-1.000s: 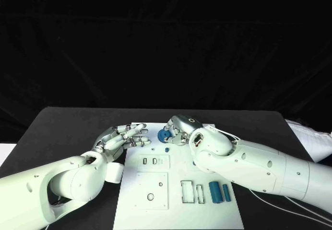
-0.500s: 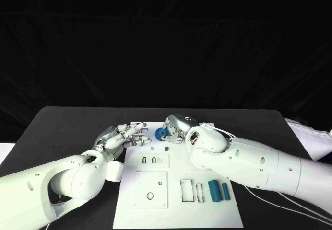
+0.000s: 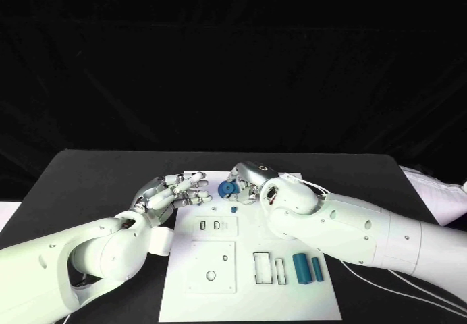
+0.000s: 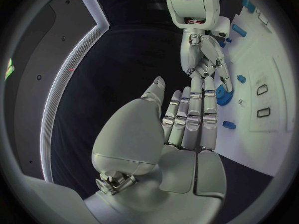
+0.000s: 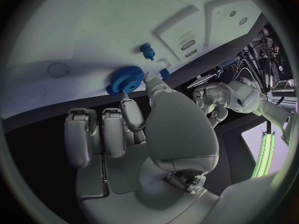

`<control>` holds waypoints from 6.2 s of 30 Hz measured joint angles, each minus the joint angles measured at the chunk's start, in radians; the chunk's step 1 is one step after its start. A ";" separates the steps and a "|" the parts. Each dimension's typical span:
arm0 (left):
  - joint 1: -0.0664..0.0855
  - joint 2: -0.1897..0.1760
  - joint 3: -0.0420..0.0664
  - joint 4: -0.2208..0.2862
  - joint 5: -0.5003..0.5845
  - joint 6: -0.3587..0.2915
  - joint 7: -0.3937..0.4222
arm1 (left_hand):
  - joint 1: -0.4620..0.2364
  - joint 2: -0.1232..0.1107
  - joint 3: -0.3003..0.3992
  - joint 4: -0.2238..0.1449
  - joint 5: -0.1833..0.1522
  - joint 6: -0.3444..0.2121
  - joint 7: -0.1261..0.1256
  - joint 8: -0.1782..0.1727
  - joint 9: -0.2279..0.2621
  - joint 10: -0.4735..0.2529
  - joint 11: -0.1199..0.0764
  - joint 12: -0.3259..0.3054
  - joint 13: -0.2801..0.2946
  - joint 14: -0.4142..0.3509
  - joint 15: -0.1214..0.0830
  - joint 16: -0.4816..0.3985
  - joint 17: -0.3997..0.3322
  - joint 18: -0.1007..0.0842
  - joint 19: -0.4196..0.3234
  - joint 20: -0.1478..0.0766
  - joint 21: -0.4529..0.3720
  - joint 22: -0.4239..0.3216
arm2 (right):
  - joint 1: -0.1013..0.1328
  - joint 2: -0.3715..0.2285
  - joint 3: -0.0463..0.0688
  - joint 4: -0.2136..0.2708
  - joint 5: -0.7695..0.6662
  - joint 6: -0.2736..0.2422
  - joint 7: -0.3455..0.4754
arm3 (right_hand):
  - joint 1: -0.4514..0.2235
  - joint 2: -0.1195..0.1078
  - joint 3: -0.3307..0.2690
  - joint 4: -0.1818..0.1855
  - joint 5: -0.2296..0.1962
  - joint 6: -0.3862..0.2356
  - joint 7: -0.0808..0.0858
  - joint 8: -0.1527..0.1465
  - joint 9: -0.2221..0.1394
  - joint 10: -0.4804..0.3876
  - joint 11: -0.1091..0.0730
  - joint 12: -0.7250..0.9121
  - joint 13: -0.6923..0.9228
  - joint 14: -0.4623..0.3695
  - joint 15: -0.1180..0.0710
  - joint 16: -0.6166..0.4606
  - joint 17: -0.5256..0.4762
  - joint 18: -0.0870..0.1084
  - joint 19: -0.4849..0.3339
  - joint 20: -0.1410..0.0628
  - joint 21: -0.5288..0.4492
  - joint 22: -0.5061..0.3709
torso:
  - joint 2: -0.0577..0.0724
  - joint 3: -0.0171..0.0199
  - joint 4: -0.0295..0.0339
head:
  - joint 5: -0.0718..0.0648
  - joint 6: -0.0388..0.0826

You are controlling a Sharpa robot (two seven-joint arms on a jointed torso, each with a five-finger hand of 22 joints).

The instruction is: Assemble the parts on the task board

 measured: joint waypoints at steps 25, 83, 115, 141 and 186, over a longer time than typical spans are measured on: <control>0.000 0.001 0.000 0.004 0.000 0.000 -0.008 | 0.007 0.007 0.010 -0.010 0.000 0.000 0.000 -0.005 0.000 0.000 0.000 0.000 -0.001 0.000 0.000 -0.007 0.005 0.000 0.000 0.000 -0.003 -0.002 | -0.001 -0.029 -0.001 -0.005 0.088 0.000 0.016 | -0.048 0.041 -0.101 0.081 0.207 0.020 -0.006 -0.003 0.005 0.007 0.000 0.022 0.029 0.000 0.000 0.006 0.000 -0.011 0.011 0.003 0.000 0.000 | 0.000 0.0010 -0.0008 | -0.005 0.004; -0.003 -0.005 -0.001 -0.022 0.000 0.006 -0.007 | 0.011 0.011 0.010 -0.015 0.000 0.000 0.000 -0.005 0.000 0.000 0.000 0.000 0.000 0.000 0.000 -0.007 0.008 0.000 0.000 0.000 -0.003 -0.003 | -0.078 -0.397 0.056 -0.095 0.577 -0.009 0.568 | 0.149 0.048 -0.017 -0.126 0.064 0.054 -0.007 0.004 0.002 0.047 0.004 0.382 0.029 0.000 0.007 0.097 0.000 -0.024 0.018 0.003 0.023 0.000 | -0.004 0.0157 -0.0244 | -0.009 0.001; -0.003 -0.004 -0.001 -0.022 0.000 0.008 -0.009 | 0.011 0.011 0.010 -0.015 0.000 0.000 0.000 -0.005 0.000 0.000 0.000 0.000 0.000 0.000 0.000 -0.007 0.009 0.000 0.000 0.000 -0.008 -0.003 | -0.084 -0.361 0.056 -0.127 0.546 0.016 0.565 | 0.141 0.093 0.032 -0.167 0.010 0.118 -0.015 0.012 0.009 0.048 0.004 0.400 0.028 0.000 0.007 0.107 0.000 -0.024 0.018 0.003 0.039 0.000 | -0.005 0.0169 -0.0244 | -0.008 -0.008; -0.003 -0.007 -0.001 -0.027 0.000 0.009 -0.010 | 0.011 0.011 0.010 -0.015 0.000 0.000 0.000 -0.005 0.000 0.000 0.000 0.000 0.000 0.000 0.000 -0.007 0.009 0.000 0.000 0.000 -0.008 -0.003 | -0.083 -0.363 0.062 -0.026 0.522 -0.053 0.538 | 0.110 0.127 0.072 -0.188 -0.003 0.190 -0.036 0.035 0.016 0.049 -0.027 0.400 0.028 0.000 -0.015 0.114 0.000 -0.039 0.018 -0.012 0.047 0.000 | -0.007 0.0163 -0.0254 | -0.006 -0.009; -0.003 0.000 -0.001 -0.080 0.013 0.009 -0.007 | 0.011 0.011 0.013 -0.019 0.000 0.000 0.000 -0.005 0.000 0.000 0.000 0.000 0.000 0.000 0.000 -0.011 0.011 0.000 0.004 0.004 -0.008 -0.004 | -0.150 -0.082 0.001 0.166 0.193 -0.082 0.119 | 0.074 0.128 0.079 -0.181 0.007 0.187 -0.038 0.016 0.029 0.049 -0.027 0.387 0.028 0.004 -0.018 0.105 0.000 -0.039 0.018 -0.018 0.047 0.000 | -0.028 0.0080 -0.0176 | 0.052 -0.065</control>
